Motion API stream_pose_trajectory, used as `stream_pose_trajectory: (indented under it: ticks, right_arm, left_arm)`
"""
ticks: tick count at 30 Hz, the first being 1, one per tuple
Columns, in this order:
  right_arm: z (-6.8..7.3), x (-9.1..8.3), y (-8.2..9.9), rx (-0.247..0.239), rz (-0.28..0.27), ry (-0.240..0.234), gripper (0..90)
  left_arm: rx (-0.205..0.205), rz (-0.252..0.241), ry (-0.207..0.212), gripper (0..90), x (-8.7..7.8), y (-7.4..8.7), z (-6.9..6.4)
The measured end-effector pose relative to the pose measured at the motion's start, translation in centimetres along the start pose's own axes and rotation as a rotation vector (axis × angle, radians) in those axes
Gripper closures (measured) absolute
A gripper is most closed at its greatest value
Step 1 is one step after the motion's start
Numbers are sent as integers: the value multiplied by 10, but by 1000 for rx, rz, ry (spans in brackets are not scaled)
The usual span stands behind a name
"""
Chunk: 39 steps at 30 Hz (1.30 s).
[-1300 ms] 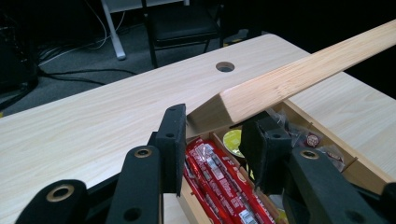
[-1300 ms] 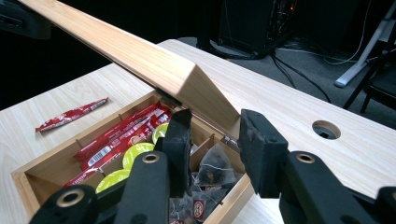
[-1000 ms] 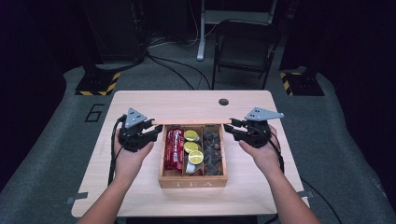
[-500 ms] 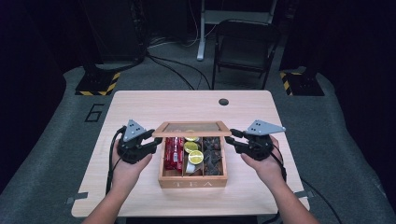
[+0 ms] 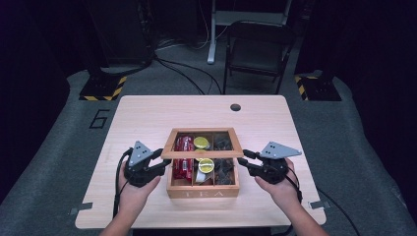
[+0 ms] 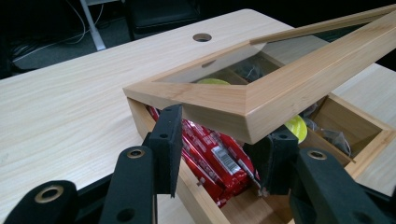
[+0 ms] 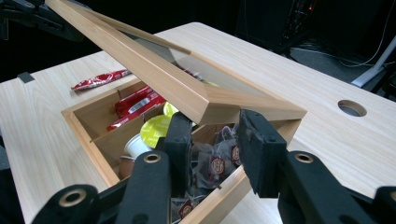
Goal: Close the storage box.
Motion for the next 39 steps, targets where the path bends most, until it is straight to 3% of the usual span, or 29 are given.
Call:
stream_pose_trajectory:
  ticks: [15, 20, 26, 33, 38, 39]
  right_arm:
    - [10, -1, 23, 8, 20, -3, 638]
    - [15, 1, 37, 0, 58, -13, 616]
    - [20, 1, 49, -27, 108, -28, 614]
    - [23, 2, 57, 1, 123, -30, 596]
    - [27, 4, 62, -15, 136, -31, 574]
    - [26, 4, 64, -24, 140, -37, 570]
  left_arm:
    - [12, 20, 9, 571, 3, 26, -7]
    - [-1, 32, 16, 570, 7, 41, -10]
    - [19, 100, 23, 570, 11, 56, -13]
    - [5, 114, 41, 564, 13, 64, -13]
    - [15, 129, 23, 513, 13, 70, -13]
    - [1, 136, 35, 498, 14, 73, -13]
Point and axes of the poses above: each handheld gripper's, and its own axes: x roughly forward along the jaws, y roughly out of its underside, z roughly to its left, the point moved 5 cm from there along x, roughly forward along the jaws, and after that the axes turned 10 degrees about y, right-handed, at the moved point
